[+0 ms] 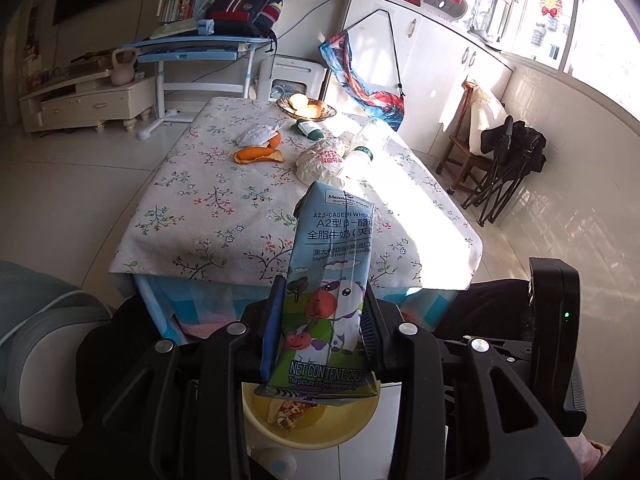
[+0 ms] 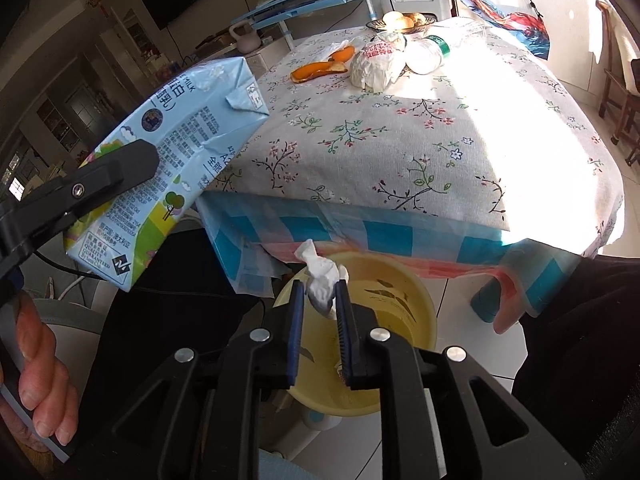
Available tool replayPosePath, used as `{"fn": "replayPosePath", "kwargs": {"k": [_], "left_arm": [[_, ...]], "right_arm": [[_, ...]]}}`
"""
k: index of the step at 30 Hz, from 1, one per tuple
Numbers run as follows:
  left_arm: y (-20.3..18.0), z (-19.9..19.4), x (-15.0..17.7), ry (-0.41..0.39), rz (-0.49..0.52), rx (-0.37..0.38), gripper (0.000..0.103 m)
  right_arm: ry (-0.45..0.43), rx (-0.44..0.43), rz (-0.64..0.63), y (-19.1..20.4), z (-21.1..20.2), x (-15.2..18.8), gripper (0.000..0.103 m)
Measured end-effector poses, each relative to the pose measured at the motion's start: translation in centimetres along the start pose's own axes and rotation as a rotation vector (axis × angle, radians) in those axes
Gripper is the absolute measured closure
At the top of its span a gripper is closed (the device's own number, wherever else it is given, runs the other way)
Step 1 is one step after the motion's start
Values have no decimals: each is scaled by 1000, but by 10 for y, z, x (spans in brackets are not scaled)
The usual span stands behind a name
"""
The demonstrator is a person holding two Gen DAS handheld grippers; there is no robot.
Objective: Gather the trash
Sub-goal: 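Release the tissue into the basin with the right tool while the left tool drops the carton in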
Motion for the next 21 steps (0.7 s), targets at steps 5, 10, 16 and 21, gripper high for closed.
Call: {"fn": "replayPosePath", "kwargs": {"k": [5,10,16,21], "left_arm": [[-2,-7,6,-1,7,10,69],[-7,-12,10,-6,20,27,69],[-17,-6,19,17,49,34,69],[-21,4,30,63,71,18,62]], "right_arm": [[-99,34,42,-8,-23,-5,63],[-214,67,88,-19,-46,-11,54],[-306,96,148,-35,-61,-14,47],[-307,94,224,-51,-58,-12,46]]}}
Point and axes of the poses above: each gripper's, at about its wrist camera, not at the fingertips, and z roughly the way its jaws point, y to its left, x to its underside, the point moved 2 cm from there along z, roughly the way its jaws point, and after that the axes turned 7 degrees about -y, right-handed, at the moved point
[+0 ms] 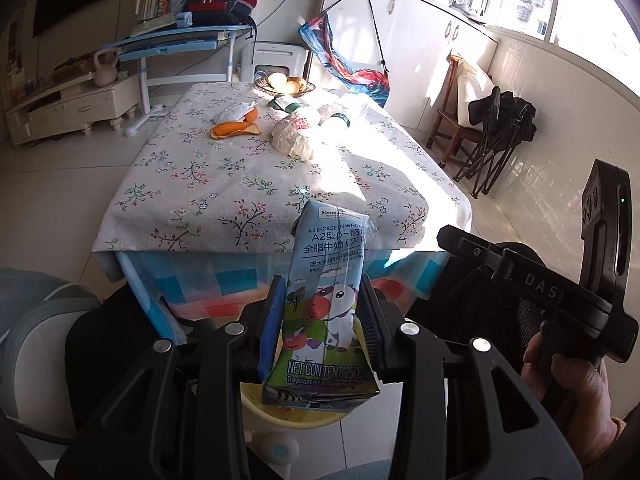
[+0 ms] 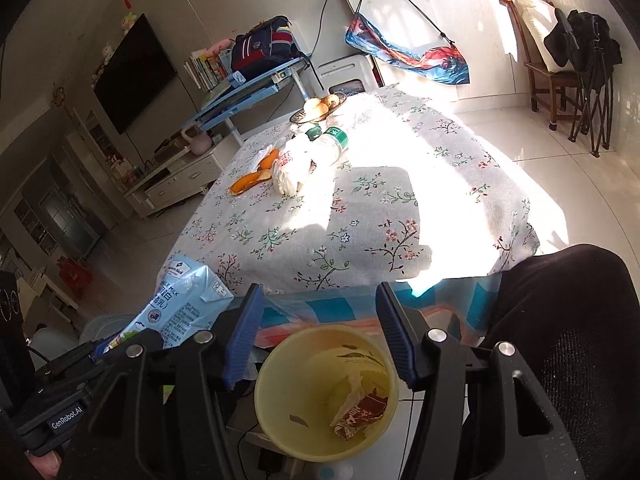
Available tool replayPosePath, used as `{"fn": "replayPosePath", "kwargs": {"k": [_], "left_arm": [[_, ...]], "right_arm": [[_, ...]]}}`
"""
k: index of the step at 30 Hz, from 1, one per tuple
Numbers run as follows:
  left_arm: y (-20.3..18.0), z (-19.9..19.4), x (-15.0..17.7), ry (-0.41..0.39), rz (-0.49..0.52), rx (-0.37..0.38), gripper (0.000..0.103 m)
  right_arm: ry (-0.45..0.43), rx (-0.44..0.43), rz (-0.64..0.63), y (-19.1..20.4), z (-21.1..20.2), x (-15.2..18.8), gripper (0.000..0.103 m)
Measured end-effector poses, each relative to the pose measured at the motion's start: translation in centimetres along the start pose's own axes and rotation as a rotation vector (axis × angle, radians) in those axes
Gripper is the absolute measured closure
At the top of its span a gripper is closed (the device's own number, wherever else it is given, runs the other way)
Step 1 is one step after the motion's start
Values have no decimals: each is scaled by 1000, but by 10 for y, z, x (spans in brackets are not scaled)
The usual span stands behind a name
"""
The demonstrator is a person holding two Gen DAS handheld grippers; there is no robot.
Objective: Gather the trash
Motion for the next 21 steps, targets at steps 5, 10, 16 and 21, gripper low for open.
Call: {"fn": "replayPosePath", "kwargs": {"k": [5,10,16,21], "left_arm": [[-2,-5,-2,-29,17,-38,41],[-1,-19,-11,-91,13,-100,25],[-3,-42,-24,-185,24,-171,16],[-5,-52,-28,-214,37,-207,13]], "right_arm": [[-3,1,-4,2,0,1,46],[-6,2,-20,3,-1,2,44],[-22,7,-57,8,-3,3,43],[-22,9,-88,12,-2,4,43]]}}
Point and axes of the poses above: each gripper's, at about its wrist camera, not at the fingertips, and z roughly the way its jaws point, y to its left, x to its underside, the point moved 2 cm from there along z, roughly the way its jaws point, and after that the axes turned 7 degrees about -y, right-handed, at the moved point
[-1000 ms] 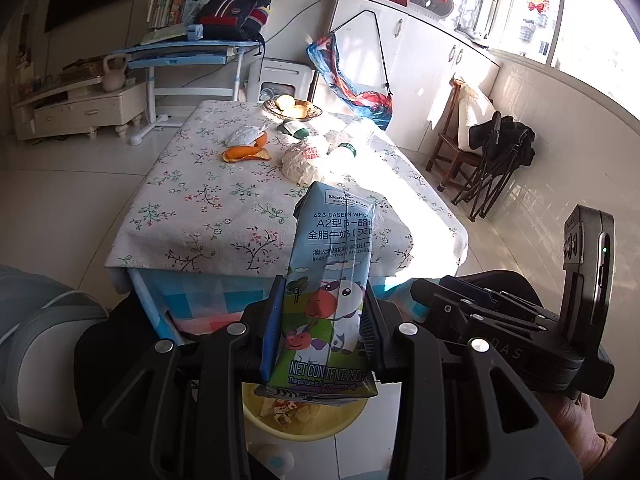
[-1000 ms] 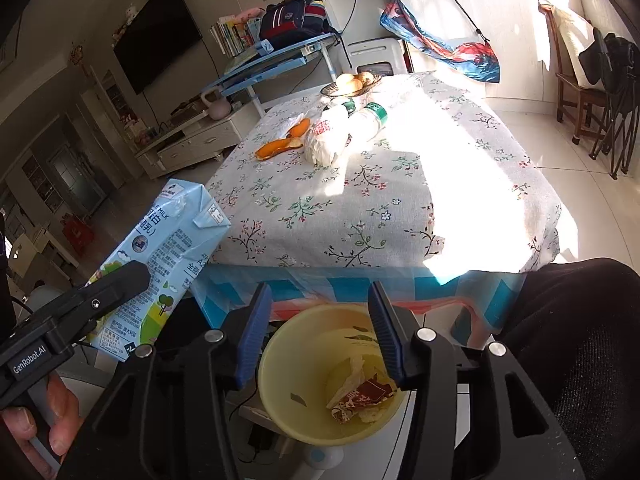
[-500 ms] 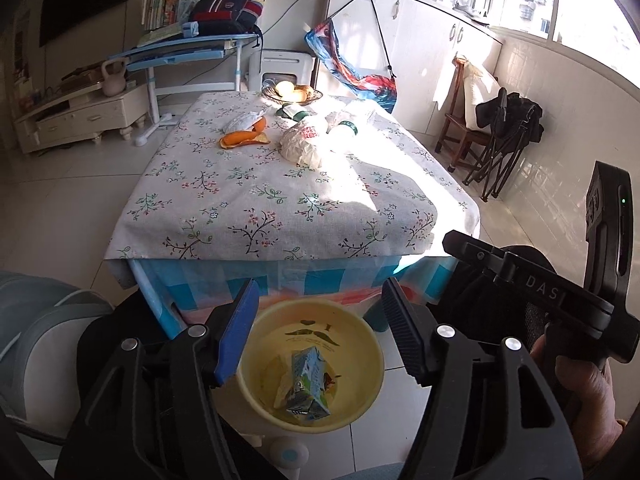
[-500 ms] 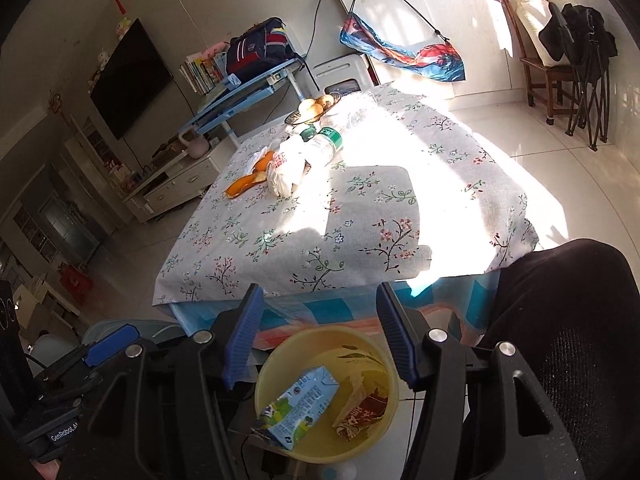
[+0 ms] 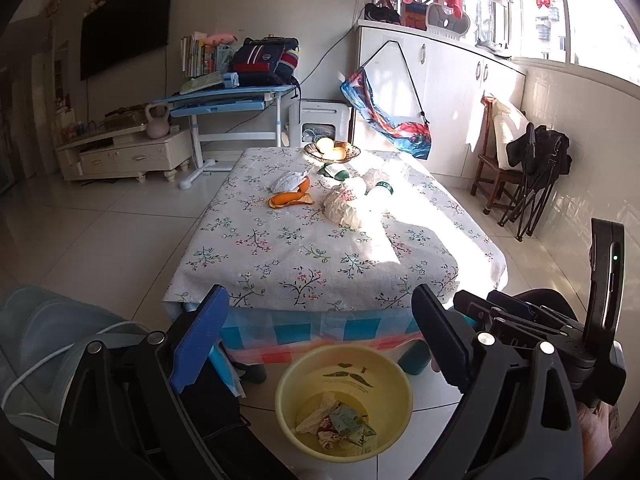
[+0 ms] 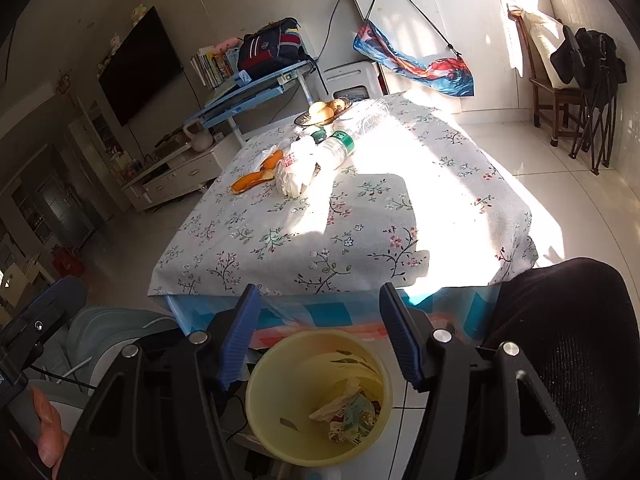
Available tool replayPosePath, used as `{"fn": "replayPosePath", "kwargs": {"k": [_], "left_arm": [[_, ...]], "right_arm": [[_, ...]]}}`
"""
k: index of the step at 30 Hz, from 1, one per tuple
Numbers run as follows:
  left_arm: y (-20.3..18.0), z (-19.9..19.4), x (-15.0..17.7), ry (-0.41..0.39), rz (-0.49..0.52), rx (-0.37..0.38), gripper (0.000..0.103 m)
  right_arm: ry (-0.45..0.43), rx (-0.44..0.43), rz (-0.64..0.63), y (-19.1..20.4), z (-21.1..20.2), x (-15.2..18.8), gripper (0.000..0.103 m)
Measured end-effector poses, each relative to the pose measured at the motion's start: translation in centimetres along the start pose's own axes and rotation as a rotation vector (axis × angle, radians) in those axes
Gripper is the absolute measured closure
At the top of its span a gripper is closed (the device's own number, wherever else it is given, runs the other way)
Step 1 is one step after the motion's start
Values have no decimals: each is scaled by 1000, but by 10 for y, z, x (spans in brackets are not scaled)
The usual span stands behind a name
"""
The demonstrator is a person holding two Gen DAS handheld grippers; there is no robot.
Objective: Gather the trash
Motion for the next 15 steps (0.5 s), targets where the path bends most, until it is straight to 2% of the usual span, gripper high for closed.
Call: {"fn": "replayPosePath", "kwargs": {"k": [7,15], "left_arm": [[3,-1,-1,-6,19,-40,12],[18,2,-3,-5,-30,-87,11]], "right_arm": [[1,3,-8,2,1,0,42],[-4,5,-24,5,1,0,42]]}}
Point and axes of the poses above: each gripper's, at about its wrist camera, not at the fingertips, and z roughly the way its jaws point, y to its left, x to its underside, the point moved 2 cm from there along z, roughly the way its jaws point, and after that the axes turned 7 degrees about -y, right-handed, at the moved point
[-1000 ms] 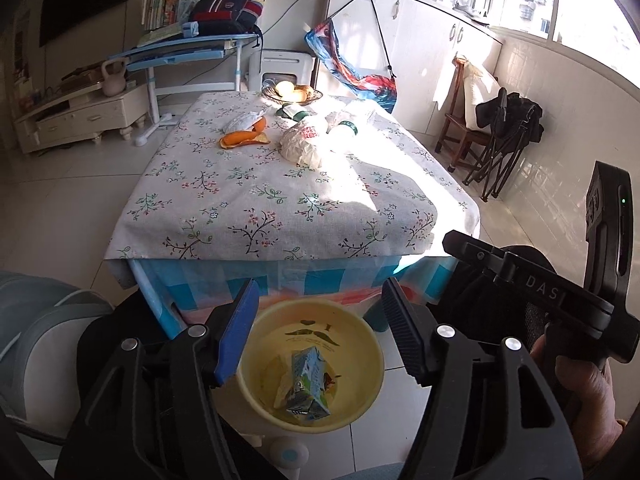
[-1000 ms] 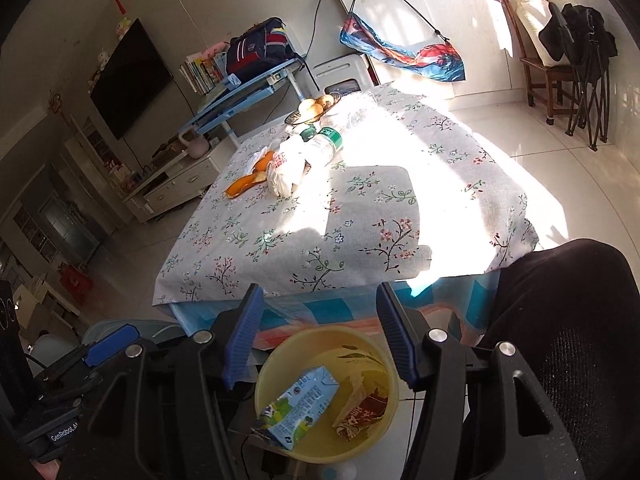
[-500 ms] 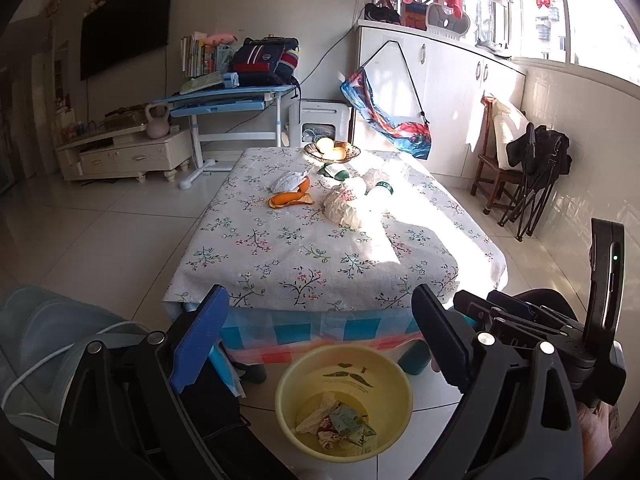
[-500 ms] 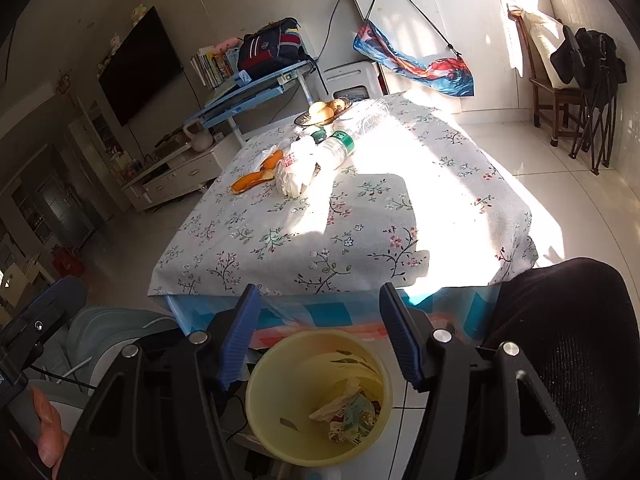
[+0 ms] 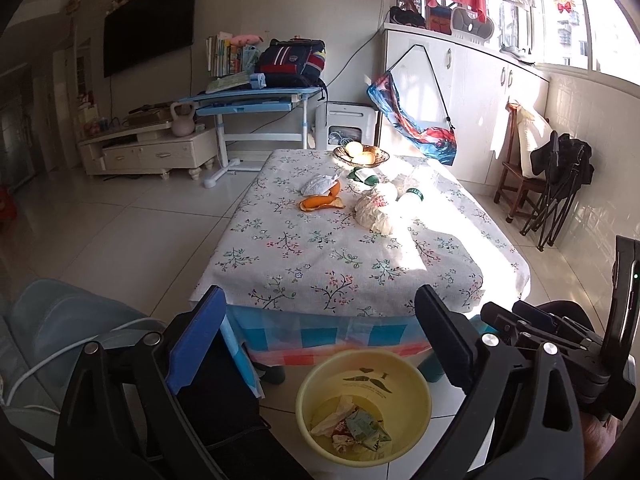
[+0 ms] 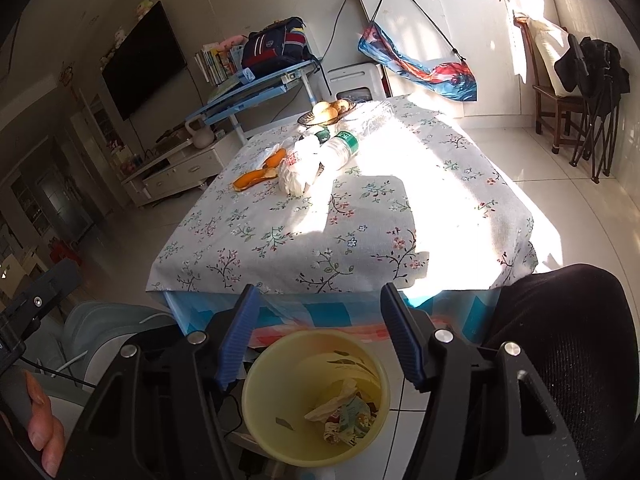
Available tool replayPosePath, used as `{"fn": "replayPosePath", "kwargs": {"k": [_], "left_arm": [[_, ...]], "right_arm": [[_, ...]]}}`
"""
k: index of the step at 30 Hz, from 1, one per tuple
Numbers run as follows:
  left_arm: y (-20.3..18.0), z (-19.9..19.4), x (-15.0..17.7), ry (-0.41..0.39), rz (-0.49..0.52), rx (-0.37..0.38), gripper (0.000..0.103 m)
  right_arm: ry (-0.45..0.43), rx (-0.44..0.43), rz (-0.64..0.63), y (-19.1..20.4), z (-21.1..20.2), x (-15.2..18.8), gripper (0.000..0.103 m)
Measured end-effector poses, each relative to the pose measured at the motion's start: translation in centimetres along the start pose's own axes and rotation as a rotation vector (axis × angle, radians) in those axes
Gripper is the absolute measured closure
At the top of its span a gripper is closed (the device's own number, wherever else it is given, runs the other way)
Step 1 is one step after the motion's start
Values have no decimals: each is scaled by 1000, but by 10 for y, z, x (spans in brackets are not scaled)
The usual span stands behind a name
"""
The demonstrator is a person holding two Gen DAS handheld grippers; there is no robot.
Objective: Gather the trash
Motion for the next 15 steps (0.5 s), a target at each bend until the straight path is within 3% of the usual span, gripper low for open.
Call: {"fn": "replayPosePath", "kwargs": {"k": [15], "left_arm": [[-2,-1,2,-8,19,-18,9]], "right_arm": [[-19,7,-70,13,-2,1,42]]}}
Point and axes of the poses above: each gripper's, at about its wrist camera, not at the fingertips, and z roughly the way its jaws point, y to its left, x to its underside, the point moved 2 cm from there along z, roughly the way its jaws point, and after that the axes turned 7 degrees about -y, right-handed, at the moved point
